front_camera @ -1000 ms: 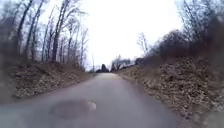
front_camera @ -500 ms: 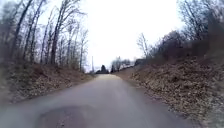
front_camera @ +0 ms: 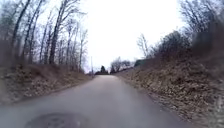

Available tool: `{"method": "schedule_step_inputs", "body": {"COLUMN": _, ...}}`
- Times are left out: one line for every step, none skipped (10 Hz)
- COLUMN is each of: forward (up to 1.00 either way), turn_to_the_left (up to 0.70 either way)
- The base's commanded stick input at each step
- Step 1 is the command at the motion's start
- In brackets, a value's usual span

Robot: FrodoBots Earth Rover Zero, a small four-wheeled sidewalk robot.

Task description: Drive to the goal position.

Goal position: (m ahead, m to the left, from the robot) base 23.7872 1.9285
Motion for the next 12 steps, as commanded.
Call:
{"method": "schedule_step_inputs", "body": {"forward": 0.7, "turn_to_the_left": 0.02}}
{"method": "schedule_step_inputs", "body": {"forward": 0.7, "turn_to_the_left": 0.02}}
{"method": "schedule_step_inputs", "body": {"forward": 0.7, "turn_to_the_left": 0.02}}
{"method": "schedule_step_inputs", "body": {"forward": 0.7, "turn_to_the_left": 0.02}}
{"method": "schedule_step_inputs", "body": {"forward": 0.7, "turn_to_the_left": 0.02}}
{"method": "schedule_step_inputs", "body": {"forward": 0.7, "turn_to_the_left": 0.02}}
{"method": "schedule_step_inputs", "body": {"forward": 0.7, "turn_to_the_left": 0.02}}
{"method": "schedule_step_inputs", "body": {"forward": 0.7, "turn_to_the_left": 0.02}}
{"method": "schedule_step_inputs", "body": {"forward": 0.7, "turn_to_the_left": 0.02}}
{"method": "schedule_step_inputs", "body": {"forward": 0.7, "turn_to_the_left": 0.02}}
{"method": "schedule_step_inputs", "body": {"forward": 0.7, "turn_to_the_left": 0.02}}
{"method": "schedule_step_inputs", "body": {"forward": 0.76, "turn_to_the_left": 0.02}}
